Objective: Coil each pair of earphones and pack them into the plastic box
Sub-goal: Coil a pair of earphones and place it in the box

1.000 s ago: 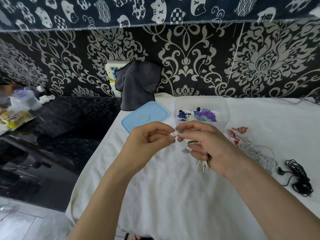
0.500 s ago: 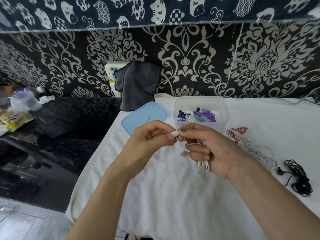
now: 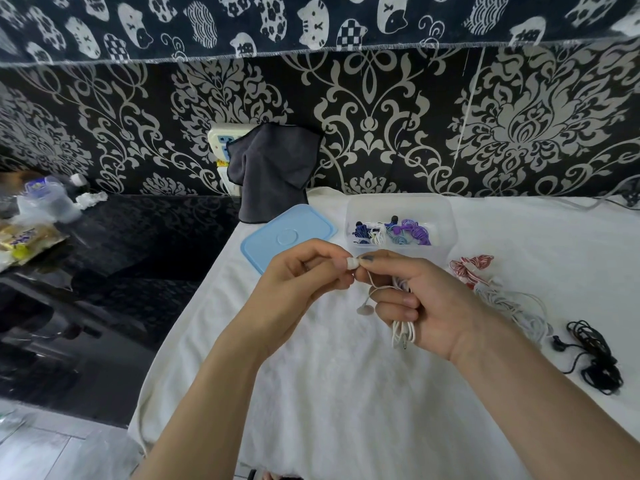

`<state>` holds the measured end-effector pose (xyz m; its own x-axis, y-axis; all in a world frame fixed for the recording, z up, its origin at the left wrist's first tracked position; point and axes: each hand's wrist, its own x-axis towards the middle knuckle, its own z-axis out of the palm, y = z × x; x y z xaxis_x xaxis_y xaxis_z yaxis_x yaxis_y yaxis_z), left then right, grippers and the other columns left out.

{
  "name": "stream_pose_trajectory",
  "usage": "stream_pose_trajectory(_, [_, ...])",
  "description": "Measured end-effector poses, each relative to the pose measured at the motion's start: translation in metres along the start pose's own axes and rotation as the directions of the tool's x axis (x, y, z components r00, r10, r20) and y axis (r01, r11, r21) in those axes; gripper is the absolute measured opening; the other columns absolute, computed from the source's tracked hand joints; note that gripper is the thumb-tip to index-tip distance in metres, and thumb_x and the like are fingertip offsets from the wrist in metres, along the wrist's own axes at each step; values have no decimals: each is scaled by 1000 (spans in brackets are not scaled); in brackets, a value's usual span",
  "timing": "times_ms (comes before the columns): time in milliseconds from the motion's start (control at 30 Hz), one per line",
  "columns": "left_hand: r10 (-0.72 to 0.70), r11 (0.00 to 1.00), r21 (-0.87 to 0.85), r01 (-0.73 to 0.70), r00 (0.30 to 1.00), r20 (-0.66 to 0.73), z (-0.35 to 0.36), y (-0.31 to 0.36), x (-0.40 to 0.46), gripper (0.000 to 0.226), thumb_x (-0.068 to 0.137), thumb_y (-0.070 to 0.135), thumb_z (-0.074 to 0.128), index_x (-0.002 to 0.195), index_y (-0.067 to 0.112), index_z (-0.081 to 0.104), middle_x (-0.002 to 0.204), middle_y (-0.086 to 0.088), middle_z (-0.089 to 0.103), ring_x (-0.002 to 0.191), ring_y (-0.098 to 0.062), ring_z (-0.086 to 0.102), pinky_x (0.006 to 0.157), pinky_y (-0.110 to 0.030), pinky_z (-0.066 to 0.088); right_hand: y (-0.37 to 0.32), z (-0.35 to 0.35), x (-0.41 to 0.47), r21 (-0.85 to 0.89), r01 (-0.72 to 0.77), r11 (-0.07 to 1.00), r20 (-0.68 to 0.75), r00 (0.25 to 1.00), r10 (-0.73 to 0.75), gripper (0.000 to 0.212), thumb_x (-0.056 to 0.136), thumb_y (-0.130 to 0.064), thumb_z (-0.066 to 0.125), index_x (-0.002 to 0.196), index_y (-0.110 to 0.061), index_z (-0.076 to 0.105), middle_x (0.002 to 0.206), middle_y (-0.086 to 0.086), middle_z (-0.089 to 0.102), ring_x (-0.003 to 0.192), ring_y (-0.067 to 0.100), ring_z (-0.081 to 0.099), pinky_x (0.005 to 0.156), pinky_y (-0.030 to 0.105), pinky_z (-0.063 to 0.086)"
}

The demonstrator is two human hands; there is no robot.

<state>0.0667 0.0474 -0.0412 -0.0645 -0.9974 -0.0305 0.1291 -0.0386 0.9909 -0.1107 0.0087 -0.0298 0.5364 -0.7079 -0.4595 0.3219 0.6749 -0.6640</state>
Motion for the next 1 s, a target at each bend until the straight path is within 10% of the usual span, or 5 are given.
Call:
stream_pose_trajectory(333, [121, 956, 281, -85, 986, -112, 12, 9, -6, 14, 95, 0, 63, 83, 7, 67, 70, 5, 73, 67, 0, 67, 57, -6, 44, 7, -2, 5, 81, -47, 996, -14, 999, 48, 5, 91, -9, 63, 86, -9, 63, 79, 3, 66, 33, 4, 21, 32, 12, 24])
stream_pose_trajectory(700, [139, 960, 259, -109, 985, -100, 8, 11, -6, 32, 106, 5, 43, 89, 0, 69, 84, -9, 74, 81, -17, 65, 82, -30, 54, 9, -3, 9, 178, -136, 975, 55, 990, 128, 4, 88, -10, 65, 90, -11, 62, 79, 1, 67, 32, 5, 20, 29, 14, 28])
stream_pose_trajectory(1000, [210, 932, 313, -184, 977, -50, 14, 11, -7, 8, 96, 1, 64, 89, 5, 67, 79, 1, 74, 76, -9, 70, 73, -18, 51, 9, -7, 10, 172, -110, 979, 70, 993, 99, 7, 83, -9, 68, 89, -8, 66, 78, 2, 65, 34, 5, 21, 31, 13, 21])
